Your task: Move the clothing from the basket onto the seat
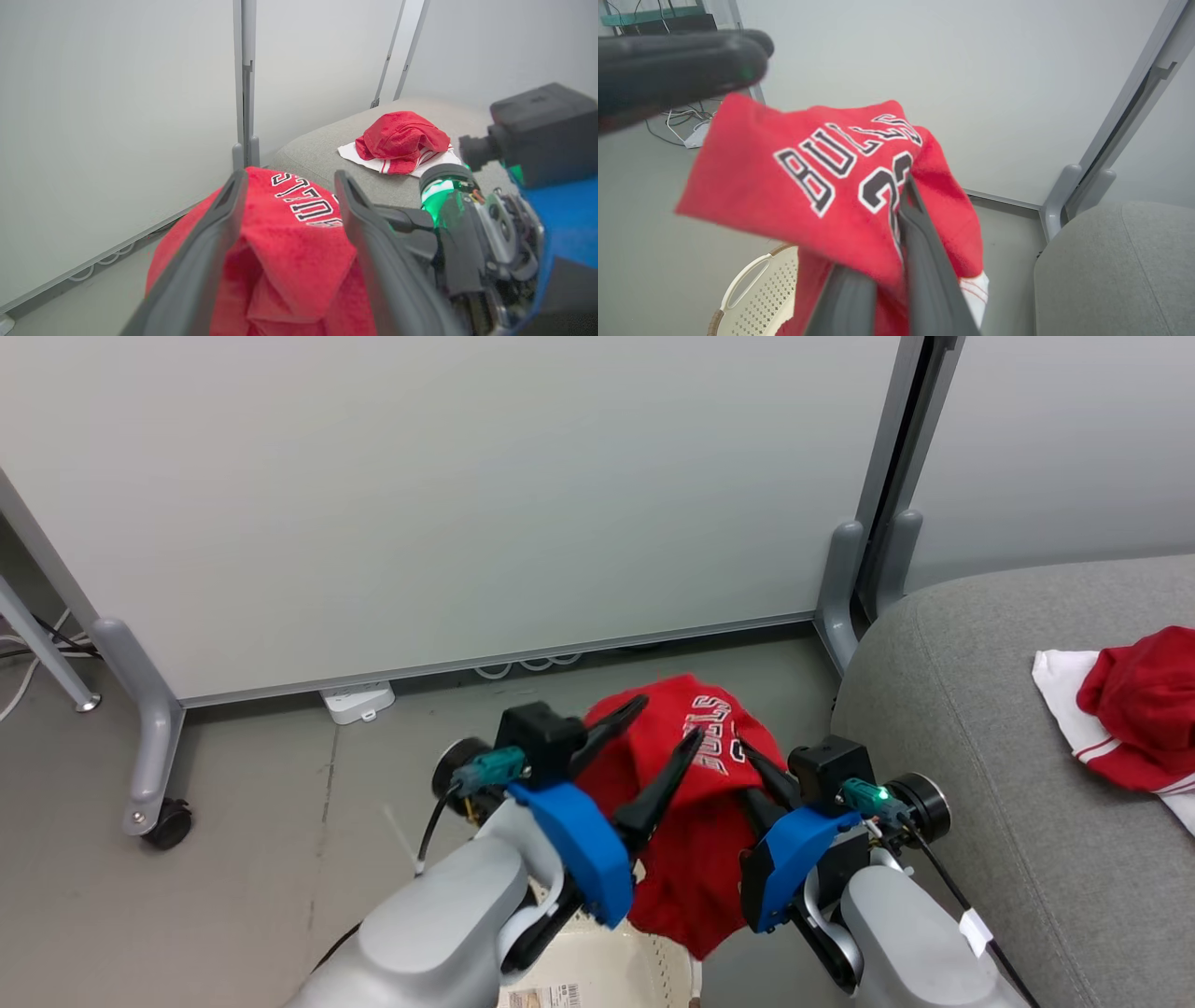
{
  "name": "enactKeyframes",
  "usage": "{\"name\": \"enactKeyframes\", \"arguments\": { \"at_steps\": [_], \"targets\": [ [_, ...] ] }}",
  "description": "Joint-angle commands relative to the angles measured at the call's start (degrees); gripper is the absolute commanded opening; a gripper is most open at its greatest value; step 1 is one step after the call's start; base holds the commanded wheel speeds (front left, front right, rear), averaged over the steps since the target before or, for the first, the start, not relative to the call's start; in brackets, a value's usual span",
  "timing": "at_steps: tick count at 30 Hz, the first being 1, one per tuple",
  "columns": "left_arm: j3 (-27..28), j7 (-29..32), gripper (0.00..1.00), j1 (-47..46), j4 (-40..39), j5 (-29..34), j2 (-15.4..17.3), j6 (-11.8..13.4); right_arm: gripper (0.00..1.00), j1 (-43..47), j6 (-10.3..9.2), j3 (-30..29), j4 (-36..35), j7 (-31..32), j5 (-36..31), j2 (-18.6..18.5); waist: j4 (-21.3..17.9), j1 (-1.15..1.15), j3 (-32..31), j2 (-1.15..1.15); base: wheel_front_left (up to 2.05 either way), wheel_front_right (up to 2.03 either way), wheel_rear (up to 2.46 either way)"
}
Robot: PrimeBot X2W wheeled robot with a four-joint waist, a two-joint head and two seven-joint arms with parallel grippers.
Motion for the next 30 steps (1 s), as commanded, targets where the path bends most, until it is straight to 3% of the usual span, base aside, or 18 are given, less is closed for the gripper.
{"name": "enactKeyframes", "arguments": {
  "at_steps": [1, 8, 15, 22, 30],
  "targets": [
    [0.99, -0.17, 1.00, 2.29, -0.80, 1.24, 1.24, 0.46, 0.00, -0.80, -0.08, -0.12, -0.04, -0.36, 0.20, -0.06, 0.00, 0.00, 0.09, 0.00, 0.00, 0.00, 0.00],
    [11.00, -0.18, 1.00, 14.52, -9.52, 10.84, 5.26, 0.76, 0.00, -0.17, -0.08, -2.92, 0.29, -0.75, -1.16, -0.05, 0.82, 0.00, 0.84, 0.00, 0.00, 0.00, 0.00],
    [21.12, -0.17, 1.00, 25.13, -16.41, 19.44, 7.08, -0.01, 0.00, 0.93, -0.08, -5.67, -0.03, -0.93, -2.41, -0.05, 2.02, 0.00, 1.33, 0.00, 0.00, 0.00, 0.00],
    [29.71, -0.18, 1.00, 31.96, -20.37, 25.95, 7.14, -0.72, 0.00, 1.35, -0.08, -6.75, -0.91, -0.52, -3.03, -0.05, 2.38, 0.00, 1.74, 0.00, 0.00, 0.00, 0.00],
    [34.72, -0.18, 1.00, 35.44, -21.32, 29.57, 6.06, -1.72, 0.00, 1.61, -0.08, -7.25, -1.59, -0.16, -3.24, -0.05, 2.30, 0.00, 1.92, 0.00, 0.00, 0.00, 0.00]
  ]
}}
